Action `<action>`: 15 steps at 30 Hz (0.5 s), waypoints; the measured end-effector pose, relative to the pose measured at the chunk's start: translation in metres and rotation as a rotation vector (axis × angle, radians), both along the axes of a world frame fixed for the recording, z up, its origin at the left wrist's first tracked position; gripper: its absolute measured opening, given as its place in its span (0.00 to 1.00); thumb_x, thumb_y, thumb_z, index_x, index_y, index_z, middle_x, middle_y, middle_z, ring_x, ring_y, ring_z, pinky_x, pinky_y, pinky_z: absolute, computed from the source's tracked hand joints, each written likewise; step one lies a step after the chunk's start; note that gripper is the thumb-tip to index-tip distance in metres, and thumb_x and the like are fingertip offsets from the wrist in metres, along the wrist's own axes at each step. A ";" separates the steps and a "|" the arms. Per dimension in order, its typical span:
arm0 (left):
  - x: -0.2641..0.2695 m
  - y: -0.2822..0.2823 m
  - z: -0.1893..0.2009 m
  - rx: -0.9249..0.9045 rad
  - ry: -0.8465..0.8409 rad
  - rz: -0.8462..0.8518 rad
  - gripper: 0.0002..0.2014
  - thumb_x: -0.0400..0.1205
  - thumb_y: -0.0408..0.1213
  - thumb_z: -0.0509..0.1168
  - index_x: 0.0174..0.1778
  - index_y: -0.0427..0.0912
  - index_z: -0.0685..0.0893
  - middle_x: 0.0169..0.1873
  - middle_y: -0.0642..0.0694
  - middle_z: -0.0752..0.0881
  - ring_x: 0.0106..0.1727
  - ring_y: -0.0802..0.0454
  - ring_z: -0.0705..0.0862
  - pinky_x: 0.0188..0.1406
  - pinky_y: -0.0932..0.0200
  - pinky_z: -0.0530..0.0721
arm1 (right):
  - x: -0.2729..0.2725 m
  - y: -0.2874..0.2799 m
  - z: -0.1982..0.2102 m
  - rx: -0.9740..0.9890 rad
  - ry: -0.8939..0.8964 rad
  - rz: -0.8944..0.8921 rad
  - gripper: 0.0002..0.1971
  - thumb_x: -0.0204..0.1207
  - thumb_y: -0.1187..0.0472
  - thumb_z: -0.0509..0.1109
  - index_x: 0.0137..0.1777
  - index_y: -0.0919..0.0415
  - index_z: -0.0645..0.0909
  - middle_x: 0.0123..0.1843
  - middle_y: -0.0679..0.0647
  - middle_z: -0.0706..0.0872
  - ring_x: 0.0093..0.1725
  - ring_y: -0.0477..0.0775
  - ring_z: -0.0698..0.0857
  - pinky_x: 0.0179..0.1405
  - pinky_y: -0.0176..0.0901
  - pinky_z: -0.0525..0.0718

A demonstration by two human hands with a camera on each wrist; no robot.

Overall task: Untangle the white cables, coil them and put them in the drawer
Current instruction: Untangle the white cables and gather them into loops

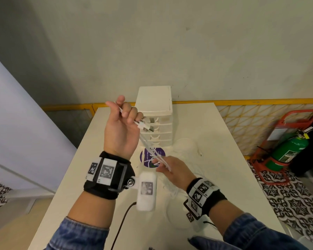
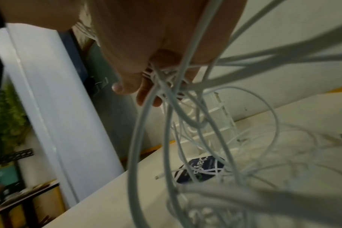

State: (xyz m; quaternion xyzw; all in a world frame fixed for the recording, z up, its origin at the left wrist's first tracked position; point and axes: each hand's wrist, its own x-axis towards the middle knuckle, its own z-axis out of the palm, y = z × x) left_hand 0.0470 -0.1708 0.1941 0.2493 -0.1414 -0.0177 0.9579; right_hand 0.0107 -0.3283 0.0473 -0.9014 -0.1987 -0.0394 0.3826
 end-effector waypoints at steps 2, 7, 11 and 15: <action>0.004 -0.002 -0.002 0.144 -0.003 0.148 0.17 0.89 0.47 0.46 0.43 0.44 0.75 0.25 0.52 0.70 0.26 0.57 0.68 0.32 0.64 0.72 | -0.005 0.009 0.006 -0.036 -0.046 0.072 0.22 0.77 0.43 0.56 0.60 0.55 0.83 0.50 0.51 0.90 0.48 0.48 0.84 0.49 0.31 0.71; 0.011 0.005 -0.028 1.149 -0.250 0.517 0.16 0.89 0.34 0.53 0.34 0.47 0.74 0.29 0.53 0.73 0.31 0.60 0.73 0.34 0.69 0.70 | -0.010 0.015 0.019 -0.080 -0.151 0.138 0.23 0.76 0.40 0.55 0.56 0.52 0.85 0.48 0.51 0.91 0.48 0.53 0.86 0.51 0.42 0.77; 0.009 0.012 -0.059 1.885 -0.305 0.089 0.18 0.88 0.44 0.54 0.32 0.49 0.75 0.27 0.50 0.78 0.37 0.41 0.82 0.39 0.54 0.75 | 0.001 -0.004 0.032 -0.043 -0.388 0.070 0.11 0.79 0.50 0.64 0.47 0.53 0.87 0.38 0.48 0.89 0.36 0.51 0.80 0.40 0.43 0.73; -0.010 0.004 -0.064 1.562 -0.070 -0.449 0.28 0.84 0.60 0.53 0.32 0.38 0.77 0.16 0.48 0.70 0.18 0.52 0.66 0.19 0.63 0.65 | 0.015 -0.018 0.035 0.012 -0.488 -0.063 0.06 0.70 0.61 0.74 0.46 0.53 0.86 0.43 0.51 0.83 0.45 0.47 0.78 0.46 0.39 0.75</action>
